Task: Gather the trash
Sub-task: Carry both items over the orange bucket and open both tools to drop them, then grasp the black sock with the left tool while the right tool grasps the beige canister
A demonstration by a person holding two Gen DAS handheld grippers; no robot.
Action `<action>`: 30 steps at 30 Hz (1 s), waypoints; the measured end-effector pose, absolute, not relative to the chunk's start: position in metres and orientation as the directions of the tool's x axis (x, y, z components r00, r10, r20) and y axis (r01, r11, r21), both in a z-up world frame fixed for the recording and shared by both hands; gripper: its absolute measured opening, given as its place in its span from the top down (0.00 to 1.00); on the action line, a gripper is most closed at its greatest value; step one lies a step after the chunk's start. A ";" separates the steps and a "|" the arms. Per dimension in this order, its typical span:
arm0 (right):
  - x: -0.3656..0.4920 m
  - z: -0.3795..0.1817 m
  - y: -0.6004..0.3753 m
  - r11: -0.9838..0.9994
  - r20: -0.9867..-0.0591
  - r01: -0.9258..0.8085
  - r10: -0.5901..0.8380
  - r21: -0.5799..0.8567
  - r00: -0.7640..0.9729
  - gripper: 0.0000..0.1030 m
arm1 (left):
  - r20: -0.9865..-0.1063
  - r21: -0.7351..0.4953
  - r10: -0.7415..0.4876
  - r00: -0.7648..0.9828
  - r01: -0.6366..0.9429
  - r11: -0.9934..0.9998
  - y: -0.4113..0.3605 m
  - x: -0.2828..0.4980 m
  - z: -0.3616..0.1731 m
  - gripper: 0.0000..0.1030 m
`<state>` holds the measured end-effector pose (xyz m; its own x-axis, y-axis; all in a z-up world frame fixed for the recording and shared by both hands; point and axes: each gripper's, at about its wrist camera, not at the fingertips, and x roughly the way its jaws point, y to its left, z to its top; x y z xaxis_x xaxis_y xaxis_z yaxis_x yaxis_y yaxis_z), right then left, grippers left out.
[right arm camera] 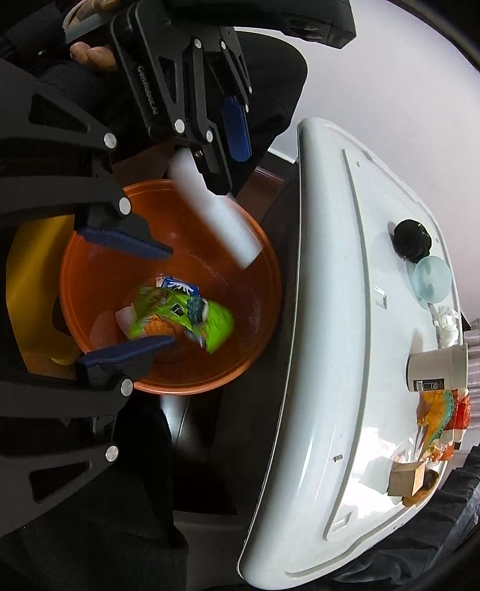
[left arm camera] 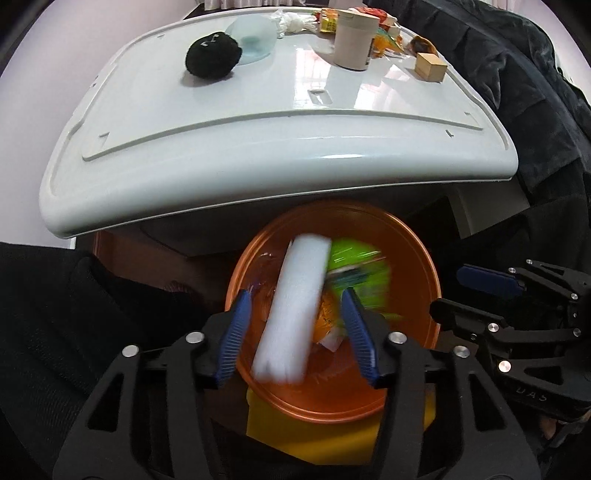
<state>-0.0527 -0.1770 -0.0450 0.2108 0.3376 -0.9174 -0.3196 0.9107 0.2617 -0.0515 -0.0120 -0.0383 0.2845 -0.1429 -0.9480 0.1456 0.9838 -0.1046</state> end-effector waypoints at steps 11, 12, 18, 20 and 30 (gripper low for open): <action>-0.051 -0.037 -0.194 0.918 -0.906 -0.284 0.347 0.276 0.242 0.57 | -0.937 -0.116 -0.151 0.314 0.128 0.985 -0.006 -0.045 -0.027 0.50; -0.049 -0.035 -0.196 0.920 -0.904 -0.279 0.346 0.275 0.250 0.55 | -0.932 -0.120 -0.153 0.328 0.120 0.986 -0.003 -0.041 -0.022 0.50; -0.024 -0.019 -0.211 0.934 -0.882 -0.238 0.336 0.267 0.329 0.49 | -0.885 -0.088 -0.097 0.455 0.040 0.995 0.012 0.017 0.010 0.34; -0.015 -0.013 -0.215 0.937 -0.871 -0.225 0.335 0.268 0.358 0.45 | -0.873 -0.080 -0.073 0.482 0.005 0.997 0.017 0.039 0.015 0.34; 0.013 -0.029 -0.226 0.938 -0.872 -0.182 0.343 0.296 0.350 0.44 | -0.879 0.004 0.026 0.477 -0.045 0.999 0.018 0.157 -0.019 0.33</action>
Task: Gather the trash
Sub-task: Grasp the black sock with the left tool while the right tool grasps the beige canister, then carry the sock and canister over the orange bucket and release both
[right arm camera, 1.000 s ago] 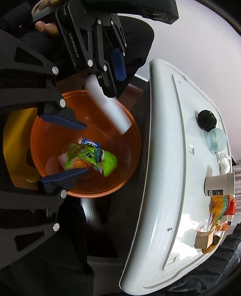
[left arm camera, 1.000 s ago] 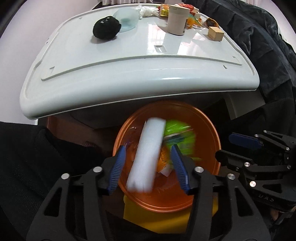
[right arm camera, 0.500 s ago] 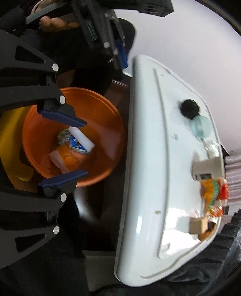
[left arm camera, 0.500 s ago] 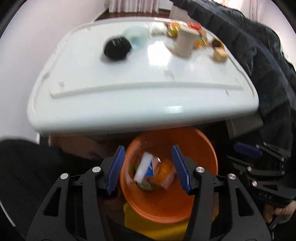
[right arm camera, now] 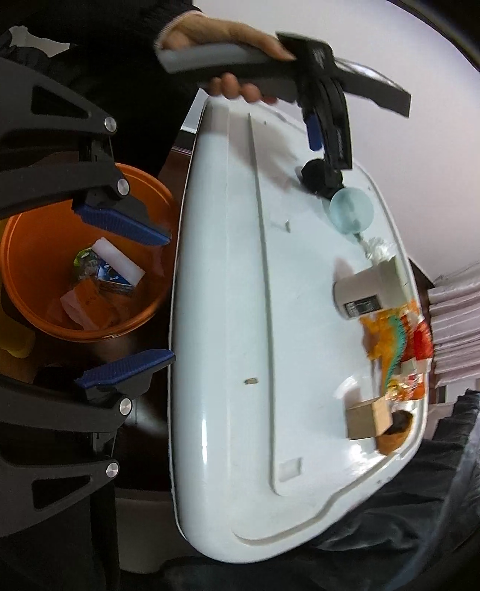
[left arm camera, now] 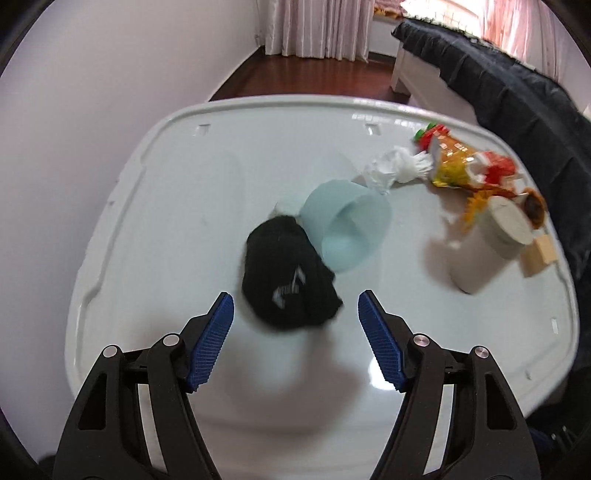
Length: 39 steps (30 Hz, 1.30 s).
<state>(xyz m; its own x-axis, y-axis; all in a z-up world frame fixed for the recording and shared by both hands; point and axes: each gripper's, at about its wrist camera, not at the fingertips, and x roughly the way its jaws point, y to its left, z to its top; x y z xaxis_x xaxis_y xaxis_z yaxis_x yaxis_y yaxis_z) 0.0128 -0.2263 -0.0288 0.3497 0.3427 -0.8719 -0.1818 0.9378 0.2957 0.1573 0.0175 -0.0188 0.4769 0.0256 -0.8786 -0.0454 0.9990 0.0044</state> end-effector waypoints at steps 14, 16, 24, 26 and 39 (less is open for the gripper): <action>0.023 -0.039 -0.217 0.931 -0.881 -0.182 0.360 0.317 0.307 0.44 | -0.844 0.017 0.037 0.535 -0.042 0.999 0.027 0.165 -0.036 0.51; 0.030 -0.032 -0.212 0.933 -0.879 -0.202 0.352 0.299 0.323 0.41 | -0.852 0.001 0.024 0.523 -0.046 0.999 0.029 0.156 -0.032 0.52; 0.096 0.017 -0.190 0.955 -0.823 -0.258 0.264 0.149 0.502 0.29 | -0.832 -0.055 -0.043 0.553 -0.005 0.998 0.028 0.086 0.007 0.52; 0.118 0.015 -0.184 0.962 -0.808 -0.252 0.228 0.103 0.543 0.28 | -0.828 -0.056 -0.047 0.559 0.000 0.998 0.026 0.068 0.011 0.52; 0.211 -0.044 -0.150 0.994 -0.855 -0.083 0.108 0.076 0.507 0.55 | -0.810 -0.060 -0.071 0.582 0.038 0.997 0.018 0.031 0.000 0.52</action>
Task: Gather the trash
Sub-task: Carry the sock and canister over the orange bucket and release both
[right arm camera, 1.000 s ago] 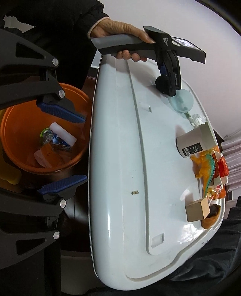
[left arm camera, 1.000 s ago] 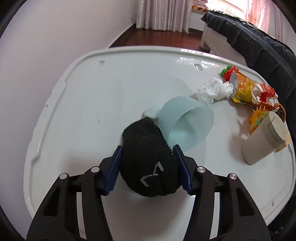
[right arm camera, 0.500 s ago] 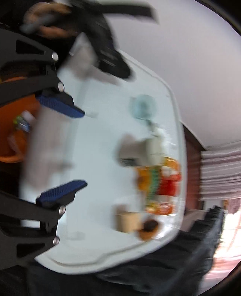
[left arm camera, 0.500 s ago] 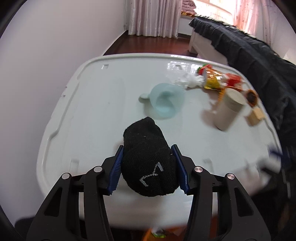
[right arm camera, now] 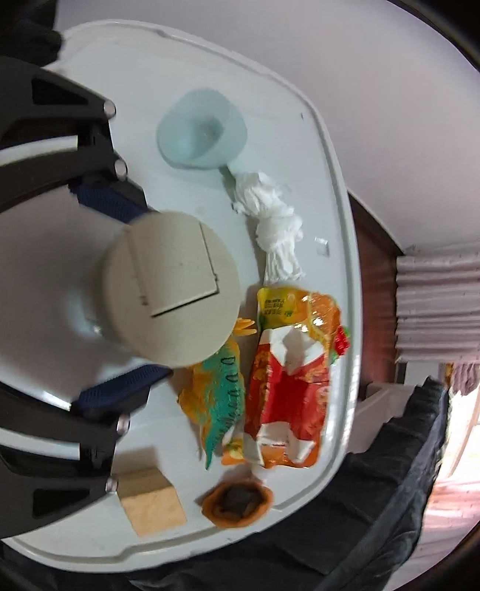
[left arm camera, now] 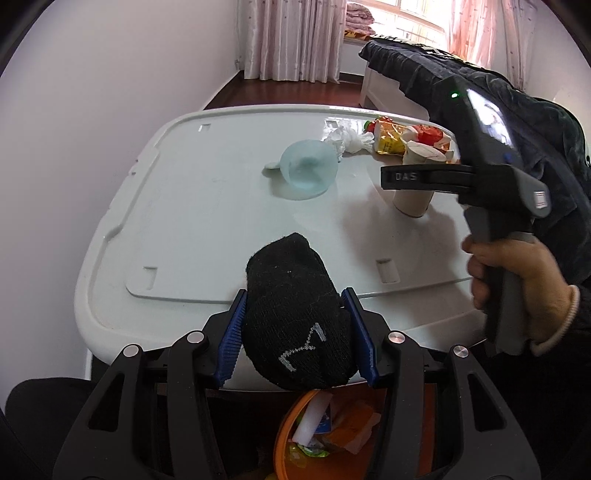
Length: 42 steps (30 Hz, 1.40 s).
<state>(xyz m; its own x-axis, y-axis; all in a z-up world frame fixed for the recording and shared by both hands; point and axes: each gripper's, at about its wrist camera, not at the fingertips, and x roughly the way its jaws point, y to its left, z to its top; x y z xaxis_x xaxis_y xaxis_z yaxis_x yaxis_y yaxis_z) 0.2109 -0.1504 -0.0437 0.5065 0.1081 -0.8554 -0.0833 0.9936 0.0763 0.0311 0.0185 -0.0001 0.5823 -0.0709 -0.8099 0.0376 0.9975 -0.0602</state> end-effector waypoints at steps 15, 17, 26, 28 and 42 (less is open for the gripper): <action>0.118 0.007 -0.164 0.965 -0.804 -0.211 0.248 0.155 0.541 0.54 | -0.807 -0.054 -0.091 0.583 0.081 0.995 0.003 0.005 0.011 0.51; 0.092 0.014 -0.168 0.957 -0.798 -0.235 0.273 0.170 0.537 0.54 | -0.808 -0.051 -0.095 0.581 0.091 0.995 0.000 -0.004 0.014 0.51; -0.015 0.011 -0.187 0.939 -0.813 -0.272 0.323 0.212 0.484 0.54 | -0.827 -0.004 -0.068 0.557 0.115 0.993 -0.008 -0.045 0.012 0.51; -0.034 0.001 -0.188 0.937 -0.827 -0.274 0.325 0.217 0.458 0.54 | -0.841 -0.010 -0.071 0.536 0.116 0.993 -0.007 -0.049 0.007 0.51; -0.059 -0.035 -0.174 0.919 -0.882 -0.326 0.331 0.221 0.336 0.54 | -0.910 -0.046 -0.080 0.407 0.094 0.995 -0.008 -0.052 -0.027 0.51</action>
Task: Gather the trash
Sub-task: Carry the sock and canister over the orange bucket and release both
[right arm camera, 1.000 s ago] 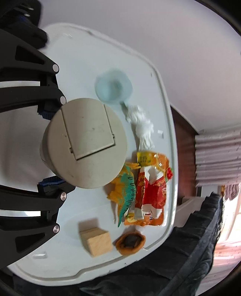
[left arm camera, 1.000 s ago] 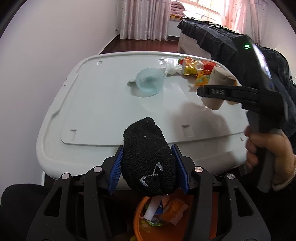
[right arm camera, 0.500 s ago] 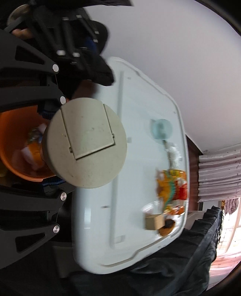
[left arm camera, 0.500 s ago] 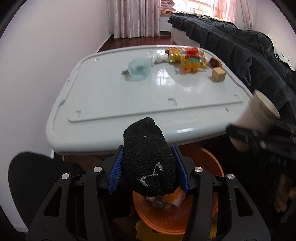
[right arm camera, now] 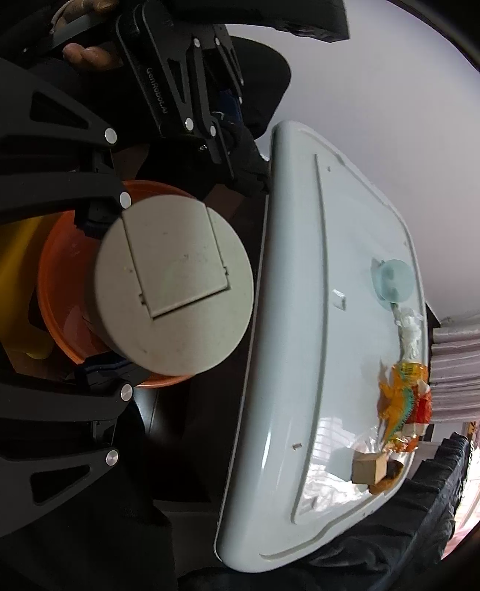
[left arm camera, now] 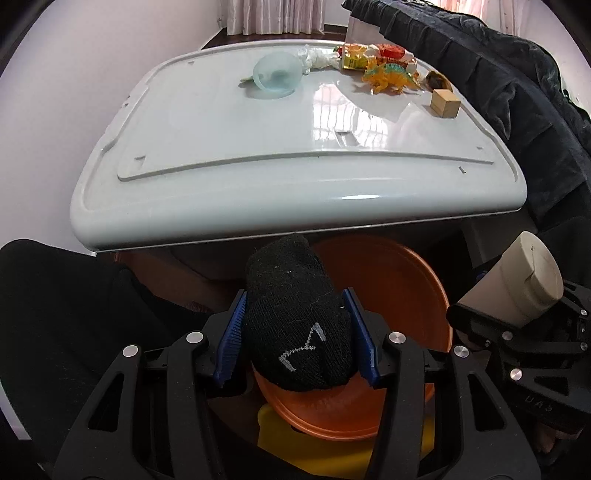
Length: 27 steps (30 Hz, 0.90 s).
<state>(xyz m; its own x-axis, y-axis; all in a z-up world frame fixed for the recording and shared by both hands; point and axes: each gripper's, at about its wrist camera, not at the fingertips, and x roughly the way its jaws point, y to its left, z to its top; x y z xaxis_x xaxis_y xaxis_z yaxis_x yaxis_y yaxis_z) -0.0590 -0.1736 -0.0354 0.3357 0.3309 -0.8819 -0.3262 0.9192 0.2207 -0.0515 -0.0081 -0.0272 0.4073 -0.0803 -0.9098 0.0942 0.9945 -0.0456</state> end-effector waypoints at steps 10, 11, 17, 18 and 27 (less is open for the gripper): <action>-0.055 -0.046 -0.170 0.922 -0.900 -0.315 0.321 0.226 0.296 0.54 | -0.930 -0.059 -0.088 0.358 0.089 0.994 -0.007 -0.048 -0.041 0.51; -0.055 -0.046 -0.170 0.922 -0.901 -0.316 0.321 0.225 0.293 0.54 | -0.930 -0.061 -0.089 0.356 0.089 0.994 -0.007 -0.048 -0.041 0.51; -0.054 -0.045 -0.172 0.930 -0.905 -0.301 0.303 0.211 0.300 0.35 | -0.931 -0.060 -0.083 0.354 0.075 0.995 -0.004 -0.048 -0.041 0.45; -0.054 -0.044 -0.173 0.931 -0.902 -0.298 0.303 0.211 0.309 0.34 | -0.931 -0.063 -0.084 0.356 0.071 0.995 -0.003 -0.048 -0.040 0.43; -0.054 -0.039 -0.184 0.938 -0.888 -0.257 0.312 0.232 0.337 0.34 | -0.925 -0.065 -0.085 0.371 0.067 0.996 -0.002 -0.049 -0.035 0.37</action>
<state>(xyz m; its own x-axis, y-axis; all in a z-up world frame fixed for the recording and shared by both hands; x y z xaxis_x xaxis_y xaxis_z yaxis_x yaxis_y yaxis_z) -0.0536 -0.1836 -0.0386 0.3368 0.3120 -0.8884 -0.2569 0.9381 0.2321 -0.0495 -0.0017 -0.0349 0.3707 -0.0854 -0.9248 0.0665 0.9956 -0.0653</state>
